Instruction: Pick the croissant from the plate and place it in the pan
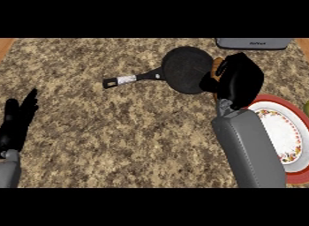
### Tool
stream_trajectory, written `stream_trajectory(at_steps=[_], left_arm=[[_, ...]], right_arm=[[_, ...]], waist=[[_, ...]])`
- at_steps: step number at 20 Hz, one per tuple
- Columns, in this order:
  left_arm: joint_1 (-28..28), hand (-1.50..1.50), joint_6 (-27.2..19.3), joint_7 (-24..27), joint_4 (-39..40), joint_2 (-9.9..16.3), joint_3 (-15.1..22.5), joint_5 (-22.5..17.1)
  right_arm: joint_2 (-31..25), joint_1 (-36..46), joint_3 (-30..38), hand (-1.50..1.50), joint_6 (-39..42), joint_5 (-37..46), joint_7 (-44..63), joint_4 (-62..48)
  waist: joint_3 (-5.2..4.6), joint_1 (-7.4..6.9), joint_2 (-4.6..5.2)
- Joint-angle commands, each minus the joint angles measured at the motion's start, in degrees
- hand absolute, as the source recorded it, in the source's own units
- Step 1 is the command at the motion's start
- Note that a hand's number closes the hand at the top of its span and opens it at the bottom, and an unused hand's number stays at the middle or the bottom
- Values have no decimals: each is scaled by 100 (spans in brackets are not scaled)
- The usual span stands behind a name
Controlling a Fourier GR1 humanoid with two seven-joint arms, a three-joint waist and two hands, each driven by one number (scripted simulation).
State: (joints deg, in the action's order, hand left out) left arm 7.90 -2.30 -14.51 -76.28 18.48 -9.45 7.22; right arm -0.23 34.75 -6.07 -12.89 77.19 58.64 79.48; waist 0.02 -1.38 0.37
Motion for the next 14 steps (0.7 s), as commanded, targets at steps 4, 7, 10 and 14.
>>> stream_trajectory(at_steps=[4, 7, 10, 14], left_arm=[[104, 0, -118, -71, 40, -164, 136, 156], [66, 0, -101, 194, 119, -182, 114, 150], [144, 0, 2, -85, -112, -120, 128, 90], [366, 0, 108, 98, 127, 19, 12, 37]], right_arm=[[16, 964, 1120, 150, -1608, -662, -535, -2356], [-82, 1454, 1472, 150, -2067, -809, -861, -3474], [-329, 1783, 1884, 150, -2398, -1218, -1429, -4216], [-256, 2089, 2108, 150, -2888, -1382, -1853, -5069]], waist=[[4, -46, 39], [3, -127, 72], [12, -227, 102], [11, -294, 153]])
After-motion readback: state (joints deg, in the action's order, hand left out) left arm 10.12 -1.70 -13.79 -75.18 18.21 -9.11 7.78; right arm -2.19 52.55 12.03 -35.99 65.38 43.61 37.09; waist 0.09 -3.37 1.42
